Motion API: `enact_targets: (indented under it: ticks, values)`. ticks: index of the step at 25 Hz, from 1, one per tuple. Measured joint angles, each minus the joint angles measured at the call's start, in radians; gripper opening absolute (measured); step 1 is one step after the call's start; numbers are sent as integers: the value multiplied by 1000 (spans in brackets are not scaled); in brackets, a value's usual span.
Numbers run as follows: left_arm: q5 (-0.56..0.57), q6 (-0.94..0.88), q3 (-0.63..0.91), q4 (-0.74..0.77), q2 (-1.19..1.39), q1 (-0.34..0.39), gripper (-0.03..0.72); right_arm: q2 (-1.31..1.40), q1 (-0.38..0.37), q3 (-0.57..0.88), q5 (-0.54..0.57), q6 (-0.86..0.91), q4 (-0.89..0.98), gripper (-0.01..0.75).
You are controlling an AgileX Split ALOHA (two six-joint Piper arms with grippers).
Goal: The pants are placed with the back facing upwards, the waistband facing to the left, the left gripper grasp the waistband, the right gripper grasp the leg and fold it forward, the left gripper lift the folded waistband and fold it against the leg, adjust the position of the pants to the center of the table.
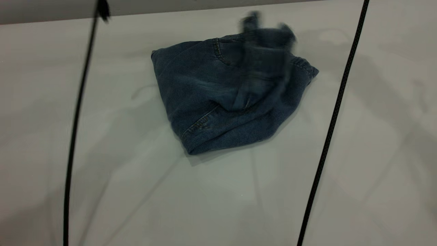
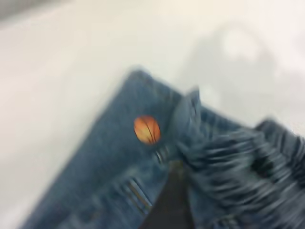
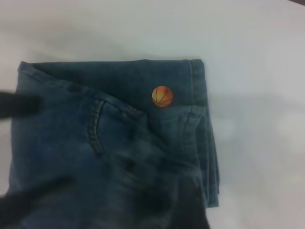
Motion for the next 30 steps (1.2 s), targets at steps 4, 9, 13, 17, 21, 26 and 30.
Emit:
enact_targets:
  ticks: [4,9,13,17,21,26,30]
  values:
    - [74,-7,0,32,-125,62,580,5,0,0,0,-7,30,463]
    - [127,-36,1,58,-291,126,571,39,25,39,-3,-91,159,452]
    - [110,-25,1,58,-410,133,569,87,83,85,-4,-118,187,451]
    - [111,-23,1,64,-468,132,568,153,166,92,-4,-117,108,452]
    - [122,-23,2,76,-463,132,568,222,253,91,-4,-70,-41,452]
    - [148,-23,2,76,-464,132,568,306,316,90,-74,-42,-196,452]
    - [184,-23,2,76,-464,132,568,364,320,89,-84,26,-245,452]
